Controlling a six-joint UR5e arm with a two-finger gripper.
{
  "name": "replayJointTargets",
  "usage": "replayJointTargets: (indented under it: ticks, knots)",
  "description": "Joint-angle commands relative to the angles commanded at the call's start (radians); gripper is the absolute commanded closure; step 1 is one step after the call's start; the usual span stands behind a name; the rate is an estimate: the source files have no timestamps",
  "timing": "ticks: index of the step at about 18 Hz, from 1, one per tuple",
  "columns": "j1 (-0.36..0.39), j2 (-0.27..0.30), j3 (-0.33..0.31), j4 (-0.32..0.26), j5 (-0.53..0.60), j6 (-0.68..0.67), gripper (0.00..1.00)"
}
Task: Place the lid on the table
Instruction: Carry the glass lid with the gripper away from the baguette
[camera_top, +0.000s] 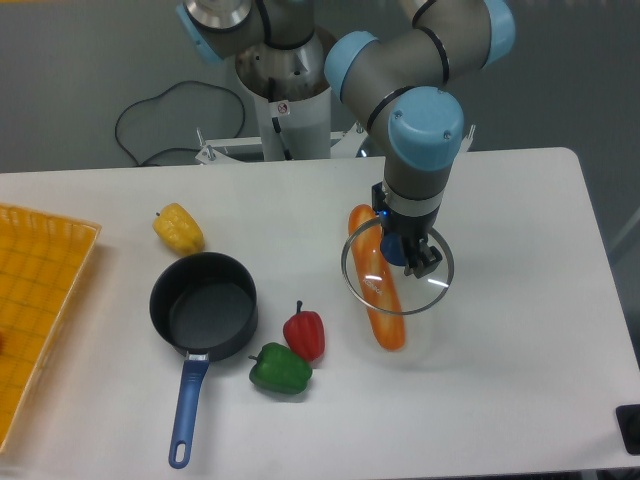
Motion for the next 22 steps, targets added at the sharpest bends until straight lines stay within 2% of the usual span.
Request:
replayJointTargets:
  ticks: [16, 22]
  knots:
    - [0.015, 0.003, 0.0, -0.005, 0.008, 0.002, 0.37]
    - [0.029, -0.017, 0.003, 0.008, 0.006, 0.006, 0.37]
